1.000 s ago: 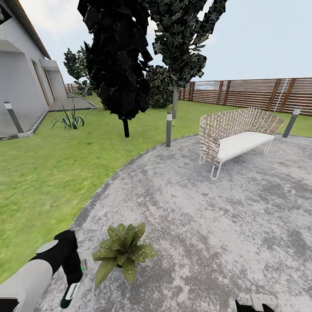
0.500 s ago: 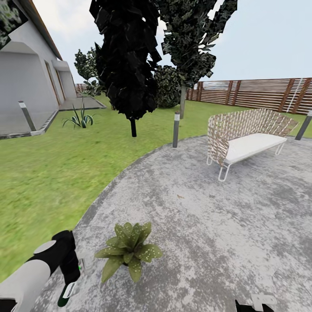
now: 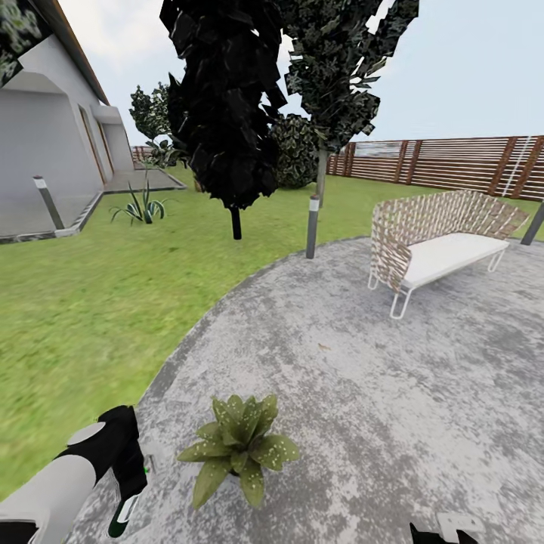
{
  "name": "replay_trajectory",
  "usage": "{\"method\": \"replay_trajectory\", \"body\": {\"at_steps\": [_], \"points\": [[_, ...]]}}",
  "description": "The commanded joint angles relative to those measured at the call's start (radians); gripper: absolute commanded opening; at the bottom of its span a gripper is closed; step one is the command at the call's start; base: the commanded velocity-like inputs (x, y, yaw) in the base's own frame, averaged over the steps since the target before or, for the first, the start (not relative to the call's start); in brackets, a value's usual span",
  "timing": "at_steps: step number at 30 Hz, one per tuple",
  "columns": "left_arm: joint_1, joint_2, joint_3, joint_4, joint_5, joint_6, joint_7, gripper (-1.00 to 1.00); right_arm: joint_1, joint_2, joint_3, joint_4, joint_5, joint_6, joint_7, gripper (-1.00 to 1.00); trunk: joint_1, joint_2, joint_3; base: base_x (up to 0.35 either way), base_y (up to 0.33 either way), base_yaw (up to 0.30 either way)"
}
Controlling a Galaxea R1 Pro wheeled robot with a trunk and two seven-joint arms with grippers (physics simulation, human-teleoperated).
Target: Pick up the pesticide atomizer in the garden and spray insectifuge to fully cover both potted plants in the garden.
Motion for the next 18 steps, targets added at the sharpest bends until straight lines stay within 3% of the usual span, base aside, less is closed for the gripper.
{"method": "replay_trajectory", "body": {"at_steps": [1, 6, 12, 16, 18], "points": [[-0.001, -0.006, -0.004, -0.001, 0.0, 0.01, -0.004, -1.0, -0.001, 0.001, -0.008, 0.0, 0.006, -0.005, 0.008, 1.0, 0.0, 0.0, -0.001, 0.069, 0.041, 0.0], [0.0, -0.012, -0.003, -0.003, 0.0, 0.01, -0.004, -1.0, -0.001, 0.001, -0.009, 0.0, 0.006, -0.005, 0.008, 1.0, 0.0, 0.0, -0.001, 0.198, 0.009, 0.0], [0.031, -0.01, -0.005, 0.031, 0.001, 0.01, 0.004, -1.0, -0.001, 0.001, -0.009, 0.0, 0.006, -0.005, 0.008, 1.0, 0.0, 0.0, -0.001, 0.033, 0.0, 0.0], [0.045, -0.01, -0.005, 0.1, 0.014, 0.007, 0.071, -1.0, -0.001, 0.001, -0.009, 0.0, 0.006, -0.005, 0.008, 1.0, 0.0, 0.0, -0.001, 0.001, 0.0, 0.0], [0.046, -0.01, -0.005, 0.127, 0.037, 0.004, 0.098, -1.0, -0.001, 0.001, -0.009, 0.0, 0.006, -0.005, 0.008, 1.0, 0.0, 0.0, -0.001, 0.0, 0.0, 0.0]]}}
